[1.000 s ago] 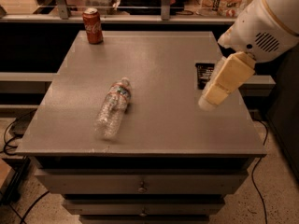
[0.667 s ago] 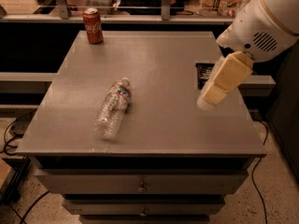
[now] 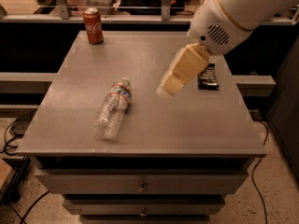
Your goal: Move water bottle near coke can
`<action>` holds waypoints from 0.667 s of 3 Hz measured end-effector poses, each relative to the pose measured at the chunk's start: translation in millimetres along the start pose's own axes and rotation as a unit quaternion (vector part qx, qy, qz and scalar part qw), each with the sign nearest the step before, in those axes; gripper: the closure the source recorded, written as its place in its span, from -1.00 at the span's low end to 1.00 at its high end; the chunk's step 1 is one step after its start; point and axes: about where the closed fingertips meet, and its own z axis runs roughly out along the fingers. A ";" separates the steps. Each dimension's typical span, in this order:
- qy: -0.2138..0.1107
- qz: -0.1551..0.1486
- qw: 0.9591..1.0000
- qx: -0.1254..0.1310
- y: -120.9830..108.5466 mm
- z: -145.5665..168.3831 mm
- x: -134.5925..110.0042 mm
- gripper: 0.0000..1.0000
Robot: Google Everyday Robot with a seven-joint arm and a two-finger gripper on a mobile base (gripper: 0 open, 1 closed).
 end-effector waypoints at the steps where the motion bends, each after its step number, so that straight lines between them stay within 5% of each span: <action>1: -0.019 0.026 0.999 -0.012 2.4 28.7 -30.4 -1.00; 2: -0.038 0.061 0.996 -0.051 8.3 72.1 -65.8 -1.00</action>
Offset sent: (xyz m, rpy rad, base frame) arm 0.0502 0.1245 -0.0432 0.2087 0.1943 -0.0417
